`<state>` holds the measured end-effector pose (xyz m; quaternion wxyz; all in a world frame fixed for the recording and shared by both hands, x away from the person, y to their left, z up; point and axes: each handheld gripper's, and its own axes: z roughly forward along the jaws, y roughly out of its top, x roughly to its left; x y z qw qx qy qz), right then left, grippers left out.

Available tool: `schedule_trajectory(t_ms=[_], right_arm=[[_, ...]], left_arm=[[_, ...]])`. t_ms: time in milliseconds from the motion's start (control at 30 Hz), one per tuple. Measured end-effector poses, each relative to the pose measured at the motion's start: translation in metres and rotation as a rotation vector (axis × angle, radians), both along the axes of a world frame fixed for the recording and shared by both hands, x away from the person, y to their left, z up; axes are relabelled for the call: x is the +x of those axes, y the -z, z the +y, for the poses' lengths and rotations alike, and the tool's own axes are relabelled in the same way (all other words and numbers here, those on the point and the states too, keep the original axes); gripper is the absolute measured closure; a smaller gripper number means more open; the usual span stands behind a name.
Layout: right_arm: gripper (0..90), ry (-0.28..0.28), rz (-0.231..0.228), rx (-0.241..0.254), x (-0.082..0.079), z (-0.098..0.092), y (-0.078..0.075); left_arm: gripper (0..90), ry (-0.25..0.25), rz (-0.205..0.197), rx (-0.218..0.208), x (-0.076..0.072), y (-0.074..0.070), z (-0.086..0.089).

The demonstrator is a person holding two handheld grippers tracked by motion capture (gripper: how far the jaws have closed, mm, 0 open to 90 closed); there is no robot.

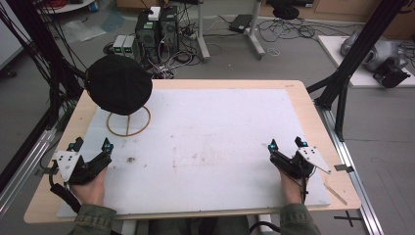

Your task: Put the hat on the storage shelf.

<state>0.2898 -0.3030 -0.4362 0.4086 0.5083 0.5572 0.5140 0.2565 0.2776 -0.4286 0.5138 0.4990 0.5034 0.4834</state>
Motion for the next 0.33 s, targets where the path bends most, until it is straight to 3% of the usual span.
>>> schedule_trajectory(t_ms=[133, 333], right_arm=[[11.1, -0.004, 0.007, 0.004, -0.0002, -0.0008, 0.0003], [11.1, -0.019, 0.018, 0.012, 0.0017, -0.0023, 0.0007]], left_arm=[[17.2, 0.037, 0.048, -0.012, 0.002, -0.0006, -0.0005], [16.4, 0.066, 0.084, -0.002, 0.0024, -0.0018, 0.0008]])
